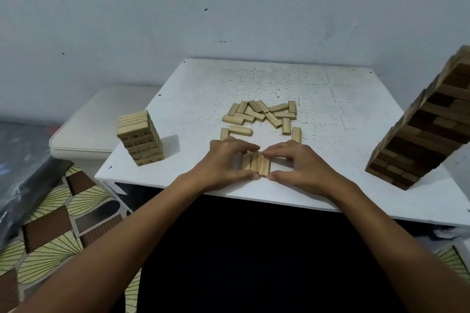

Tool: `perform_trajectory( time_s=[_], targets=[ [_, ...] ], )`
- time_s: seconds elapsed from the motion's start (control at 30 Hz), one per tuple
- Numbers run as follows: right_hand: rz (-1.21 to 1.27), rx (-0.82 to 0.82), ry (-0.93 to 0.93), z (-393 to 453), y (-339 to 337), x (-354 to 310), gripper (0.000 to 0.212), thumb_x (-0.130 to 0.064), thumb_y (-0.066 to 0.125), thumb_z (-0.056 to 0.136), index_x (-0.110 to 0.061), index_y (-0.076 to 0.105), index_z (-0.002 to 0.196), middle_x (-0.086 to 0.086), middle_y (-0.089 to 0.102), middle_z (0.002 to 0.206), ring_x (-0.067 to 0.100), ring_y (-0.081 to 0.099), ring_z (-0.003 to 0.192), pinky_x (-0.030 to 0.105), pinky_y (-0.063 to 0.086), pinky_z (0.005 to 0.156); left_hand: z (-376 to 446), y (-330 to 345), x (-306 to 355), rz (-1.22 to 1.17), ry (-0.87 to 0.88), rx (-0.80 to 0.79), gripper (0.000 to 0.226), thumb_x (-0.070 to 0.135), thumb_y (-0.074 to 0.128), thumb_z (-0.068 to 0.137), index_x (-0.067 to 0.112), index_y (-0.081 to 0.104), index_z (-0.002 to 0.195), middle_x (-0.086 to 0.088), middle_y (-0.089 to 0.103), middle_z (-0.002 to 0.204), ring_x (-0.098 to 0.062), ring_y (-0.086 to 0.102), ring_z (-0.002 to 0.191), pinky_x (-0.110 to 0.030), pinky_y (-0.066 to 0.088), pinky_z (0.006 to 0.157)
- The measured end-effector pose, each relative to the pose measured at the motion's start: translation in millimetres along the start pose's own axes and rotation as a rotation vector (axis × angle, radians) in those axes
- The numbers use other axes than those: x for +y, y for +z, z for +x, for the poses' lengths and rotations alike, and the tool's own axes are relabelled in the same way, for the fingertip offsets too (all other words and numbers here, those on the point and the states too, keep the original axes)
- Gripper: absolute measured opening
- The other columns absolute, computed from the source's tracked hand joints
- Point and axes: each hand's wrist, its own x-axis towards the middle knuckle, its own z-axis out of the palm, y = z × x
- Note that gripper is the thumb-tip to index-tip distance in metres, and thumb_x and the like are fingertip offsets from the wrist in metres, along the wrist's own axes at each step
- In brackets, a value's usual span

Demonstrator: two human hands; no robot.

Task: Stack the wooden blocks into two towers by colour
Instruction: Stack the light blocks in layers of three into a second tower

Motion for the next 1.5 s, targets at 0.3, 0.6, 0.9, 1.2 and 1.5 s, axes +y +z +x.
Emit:
perform_trajectory(
  time_s=[0.3, 0.6, 0.9, 1.2, 1.5],
  targets=[
    [0.073, 0.007, 0.051, -0.3, 0.4, 7.5, 0.067, -0.018, 0.076, 0.076, -0.035, 0.052, 0.136, -0.009, 0.058, 0.128, -0.001, 0.052, 0.119, 0.012, 0.037, 0.097, -0.4, -3.7, 4.0, -0.049, -0.011, 0.025, 0.085, 0.053, 0.089, 0.049, 0.022, 0.062, 0.124, 0.007, 0.064, 0.119, -0.002, 0.053, 0.106, -0.021, 0.040, 0.095],
    [0.126, 0.061, 0.077, 1.1, 8.3, 11.9, 0.086, -0.028, 0.085, 0.068, -0.042, 0.041, 0.140, -0.009, 0.061, 0.126, -0.009, 0.050, 0.117, 0.012, 0.036, 0.094, 1.6, -13.0, -2.3, -0.102, -0.037, -0.073, 0.089, 0.047, 0.089, 0.058, 0.028, 0.050, 0.136, 0.009, 0.066, 0.118, -0.003, 0.058, 0.108, -0.027, 0.042, 0.101],
    [0.151, 0.083, 0.090, 2.8, 9.4, 12.7, 0.084, -0.023, 0.085, 0.069, -0.039, 0.043, 0.140, -0.013, 0.064, 0.123, -0.017, 0.050, 0.108, 0.005, 0.035, 0.086, 4.8, -11.9, -2.3, -0.118, -0.035, -0.067, 0.083, 0.034, 0.091, 0.062, 0.025, 0.052, 0.134, 0.009, 0.066, 0.111, -0.002, 0.059, 0.107, -0.016, 0.040, 0.095],
    [0.178, 0.100, 0.094, 0.0, 12.0, 13.0, 0.081, -0.021, 0.085, 0.068, -0.040, 0.046, 0.137, -0.014, 0.064, 0.121, -0.011, 0.052, 0.114, 0.006, 0.035, 0.088, 3.1, -6.7, 0.9, -0.150, -0.060, -0.034, 0.080, 0.050, 0.078, 0.056, 0.031, 0.053, 0.129, 0.010, 0.068, 0.109, -0.001, 0.059, 0.106, -0.022, 0.040, 0.098],
    [0.176, 0.127, 0.038, 7.3, 8.2, 6.3, 0.074, -0.020, 0.085, 0.066, -0.039, 0.052, 0.130, -0.017, 0.066, 0.112, -0.008, 0.055, 0.105, 0.009, 0.037, 0.076, 4.0, -15.1, 6.5, -0.152, -0.077, 0.013, 0.072, 0.036, 0.082, 0.058, 0.029, 0.056, 0.125, 0.009, 0.069, 0.106, 0.005, 0.058, 0.099, -0.011, 0.039, 0.087]
  ],
)
